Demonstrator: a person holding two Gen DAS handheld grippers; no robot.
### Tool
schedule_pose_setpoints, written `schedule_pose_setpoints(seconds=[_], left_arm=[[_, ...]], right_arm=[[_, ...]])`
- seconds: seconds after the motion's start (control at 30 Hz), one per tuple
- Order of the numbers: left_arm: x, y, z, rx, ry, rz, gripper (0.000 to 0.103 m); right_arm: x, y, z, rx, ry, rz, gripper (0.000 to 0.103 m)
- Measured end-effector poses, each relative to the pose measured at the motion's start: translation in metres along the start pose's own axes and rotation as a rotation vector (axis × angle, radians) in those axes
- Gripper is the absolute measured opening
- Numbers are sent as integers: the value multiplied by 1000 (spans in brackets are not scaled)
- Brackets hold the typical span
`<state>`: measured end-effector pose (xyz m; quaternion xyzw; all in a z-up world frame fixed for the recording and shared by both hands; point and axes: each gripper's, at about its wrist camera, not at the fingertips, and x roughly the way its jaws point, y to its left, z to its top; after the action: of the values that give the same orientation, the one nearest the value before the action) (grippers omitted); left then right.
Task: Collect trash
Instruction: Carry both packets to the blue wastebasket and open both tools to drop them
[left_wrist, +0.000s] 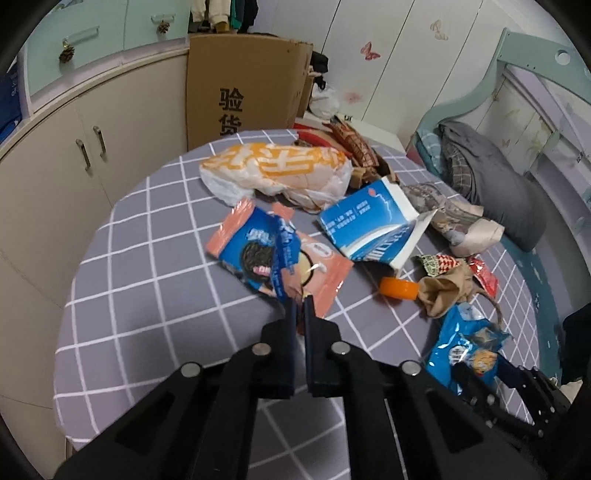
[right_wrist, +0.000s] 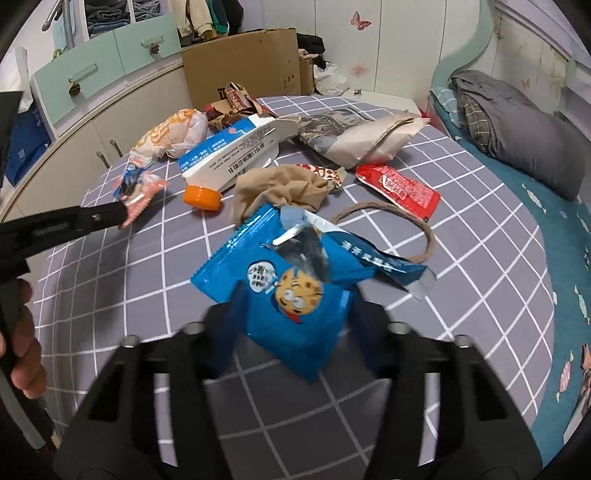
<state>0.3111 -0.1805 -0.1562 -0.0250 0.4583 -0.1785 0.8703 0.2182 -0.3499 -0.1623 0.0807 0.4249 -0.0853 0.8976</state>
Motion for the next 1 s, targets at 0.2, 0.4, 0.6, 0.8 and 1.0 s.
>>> schedule_pose_setpoints(seconds=[0.2, 0.4, 0.6, 0.8, 1.0], left_arm=[[-26, 7, -17, 18, -31, -38, 2], [-56, 20, -44, 6, -59, -86, 2], [-88, 42, -69, -21, -101, -108, 2], [-118, 77, -92, -58, -151, -90, 2], [-151, 155, -118, -164, -196, -30, 2]], right_arm=[[-16, -5, -10, 43, -18, 43, 13], [-43, 4, -21, 48, -76, 77, 7], [-72, 28, -25, 11, -143, 130, 6], [-87, 83, -25, -69, -171, 207, 6], [-94, 177, -28, -219, -160, 305, 6]])
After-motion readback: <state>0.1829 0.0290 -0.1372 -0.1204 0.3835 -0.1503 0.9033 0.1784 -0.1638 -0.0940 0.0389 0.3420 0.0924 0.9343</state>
